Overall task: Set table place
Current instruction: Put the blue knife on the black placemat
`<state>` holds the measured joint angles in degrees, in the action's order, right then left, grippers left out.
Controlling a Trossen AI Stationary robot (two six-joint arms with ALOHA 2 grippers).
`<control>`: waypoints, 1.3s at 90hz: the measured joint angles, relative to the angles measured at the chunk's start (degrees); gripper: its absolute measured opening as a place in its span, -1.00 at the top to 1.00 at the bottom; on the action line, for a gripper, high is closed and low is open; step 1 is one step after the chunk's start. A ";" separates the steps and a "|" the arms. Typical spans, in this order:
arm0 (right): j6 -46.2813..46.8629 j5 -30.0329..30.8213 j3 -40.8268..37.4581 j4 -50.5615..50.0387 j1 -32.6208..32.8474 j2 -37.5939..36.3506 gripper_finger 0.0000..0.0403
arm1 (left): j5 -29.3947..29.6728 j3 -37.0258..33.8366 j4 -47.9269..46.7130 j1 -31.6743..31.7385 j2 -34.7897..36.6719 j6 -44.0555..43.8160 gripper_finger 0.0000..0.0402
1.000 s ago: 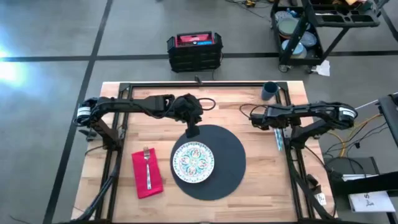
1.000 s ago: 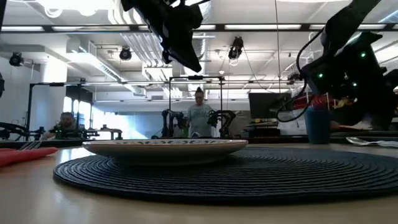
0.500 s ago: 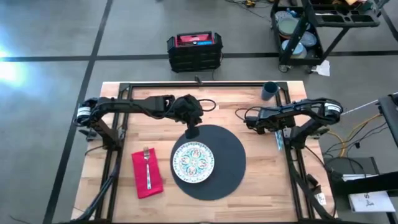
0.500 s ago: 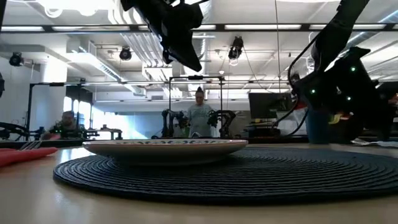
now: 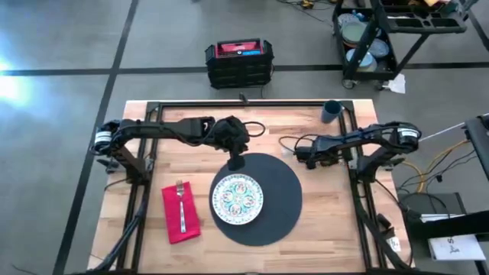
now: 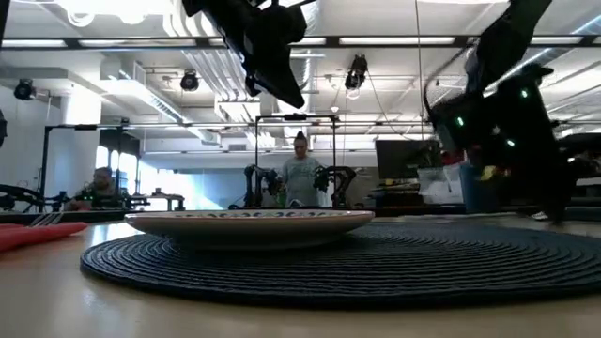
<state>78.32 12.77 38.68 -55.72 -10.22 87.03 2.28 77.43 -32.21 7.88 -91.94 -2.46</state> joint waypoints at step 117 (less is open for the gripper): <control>-29.09 -0.14 20.12 31.34 -23.52 13.23 1.00 | -9.31 -5.50 1.28 -0.56 0.00 0.46 0.89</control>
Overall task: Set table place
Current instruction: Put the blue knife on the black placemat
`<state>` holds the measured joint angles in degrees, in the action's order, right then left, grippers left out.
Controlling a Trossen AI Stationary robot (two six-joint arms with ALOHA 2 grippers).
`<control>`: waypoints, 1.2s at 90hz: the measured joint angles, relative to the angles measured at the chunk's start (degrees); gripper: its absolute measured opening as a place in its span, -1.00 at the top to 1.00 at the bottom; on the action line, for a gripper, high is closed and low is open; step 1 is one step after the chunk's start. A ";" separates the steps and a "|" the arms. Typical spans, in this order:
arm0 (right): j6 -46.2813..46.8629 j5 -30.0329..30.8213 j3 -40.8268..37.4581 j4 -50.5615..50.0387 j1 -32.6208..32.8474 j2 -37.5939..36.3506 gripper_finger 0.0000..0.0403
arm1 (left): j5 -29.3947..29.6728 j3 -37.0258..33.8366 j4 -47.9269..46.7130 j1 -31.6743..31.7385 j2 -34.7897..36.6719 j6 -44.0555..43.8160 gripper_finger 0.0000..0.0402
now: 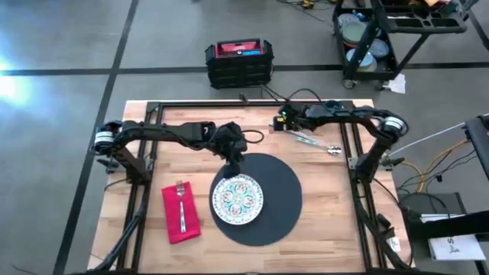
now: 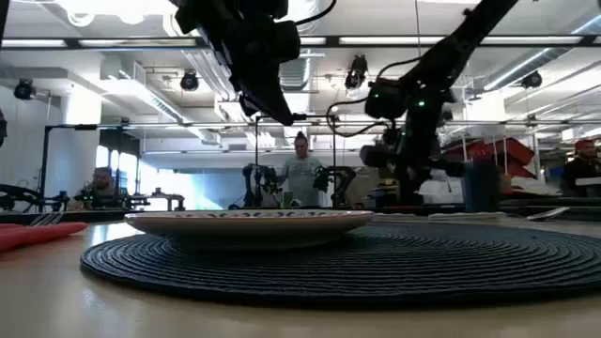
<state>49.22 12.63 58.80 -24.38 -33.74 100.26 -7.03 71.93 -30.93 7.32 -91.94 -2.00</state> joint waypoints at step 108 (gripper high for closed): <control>12.85 -2.14 -14.80 -9.06 17.83 -10.34 1.00 | 0.00 0.26 -1.05 0.01 0.83 3.02 0.89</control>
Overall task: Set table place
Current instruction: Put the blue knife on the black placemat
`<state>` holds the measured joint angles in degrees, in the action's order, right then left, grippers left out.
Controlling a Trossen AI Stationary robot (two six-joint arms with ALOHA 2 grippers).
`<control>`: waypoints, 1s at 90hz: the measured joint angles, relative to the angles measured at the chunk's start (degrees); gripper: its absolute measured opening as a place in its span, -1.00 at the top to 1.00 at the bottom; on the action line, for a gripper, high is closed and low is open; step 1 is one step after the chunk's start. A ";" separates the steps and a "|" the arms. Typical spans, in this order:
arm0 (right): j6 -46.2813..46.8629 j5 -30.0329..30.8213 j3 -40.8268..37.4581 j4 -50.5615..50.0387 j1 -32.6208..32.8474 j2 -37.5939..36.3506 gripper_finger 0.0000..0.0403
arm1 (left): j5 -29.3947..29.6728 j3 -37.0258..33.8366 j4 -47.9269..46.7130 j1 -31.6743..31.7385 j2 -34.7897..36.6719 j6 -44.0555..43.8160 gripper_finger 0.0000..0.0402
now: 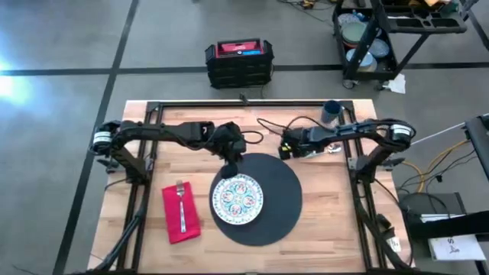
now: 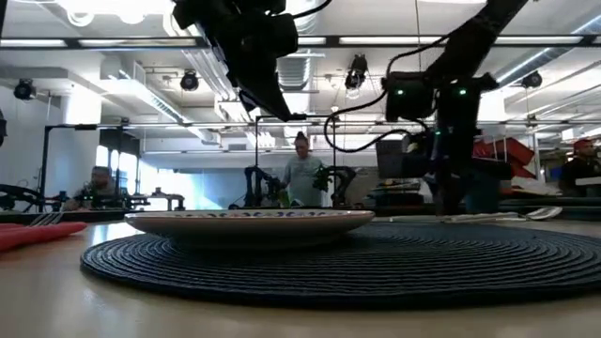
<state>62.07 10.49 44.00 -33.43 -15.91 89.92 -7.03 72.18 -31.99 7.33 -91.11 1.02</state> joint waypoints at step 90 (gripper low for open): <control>14.62 8.04 -2.05 -1.94 14.96 -12.47 1.00 | -1.75 -12.83 10.88 2.22 -0.70 7.50 0.90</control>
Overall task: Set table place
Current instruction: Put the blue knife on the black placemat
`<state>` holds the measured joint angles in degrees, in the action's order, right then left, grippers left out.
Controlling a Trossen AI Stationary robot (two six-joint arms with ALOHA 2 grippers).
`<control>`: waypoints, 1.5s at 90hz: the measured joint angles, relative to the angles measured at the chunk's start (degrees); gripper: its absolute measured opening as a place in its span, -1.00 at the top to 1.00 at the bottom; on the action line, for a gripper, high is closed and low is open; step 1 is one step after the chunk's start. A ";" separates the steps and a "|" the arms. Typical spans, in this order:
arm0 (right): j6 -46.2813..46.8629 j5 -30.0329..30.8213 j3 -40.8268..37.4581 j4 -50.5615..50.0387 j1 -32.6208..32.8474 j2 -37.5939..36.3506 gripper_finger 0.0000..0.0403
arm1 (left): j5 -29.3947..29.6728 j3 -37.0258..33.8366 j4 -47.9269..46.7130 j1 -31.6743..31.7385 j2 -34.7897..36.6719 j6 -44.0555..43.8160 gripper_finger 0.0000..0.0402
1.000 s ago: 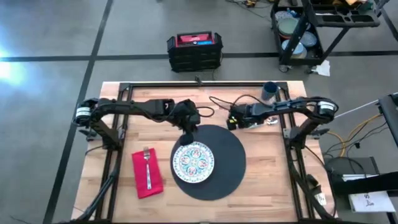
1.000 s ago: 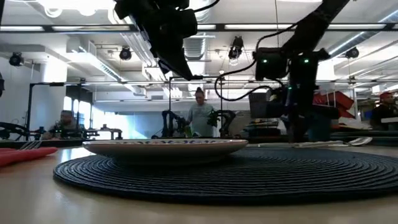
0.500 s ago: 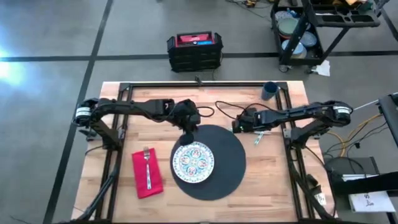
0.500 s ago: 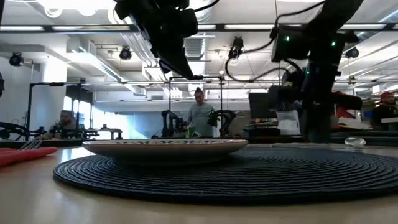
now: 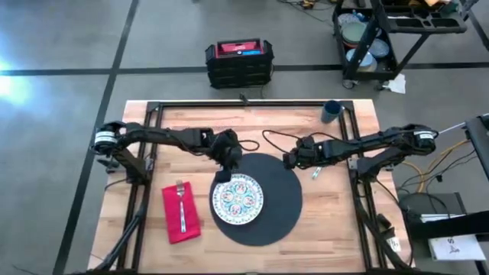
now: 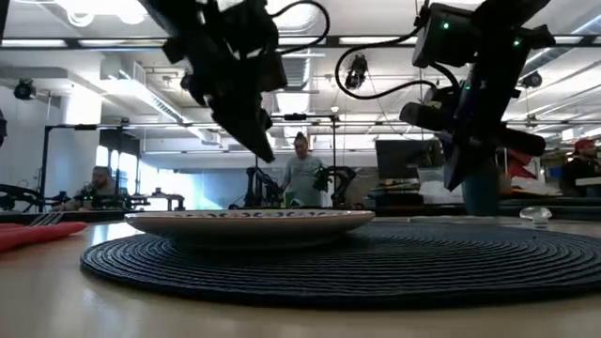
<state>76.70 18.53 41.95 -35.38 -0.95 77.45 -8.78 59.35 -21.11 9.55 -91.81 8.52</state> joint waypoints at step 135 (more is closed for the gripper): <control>10.39 3.73 -0.07 2.99 7.99 4.74 1.00 | -1.71 -2.77 -21.77 11.47 -10.11 9.04 0.90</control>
<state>87.09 22.26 41.89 -32.38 7.04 82.19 -10.49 56.58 -42.88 21.03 -101.92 17.56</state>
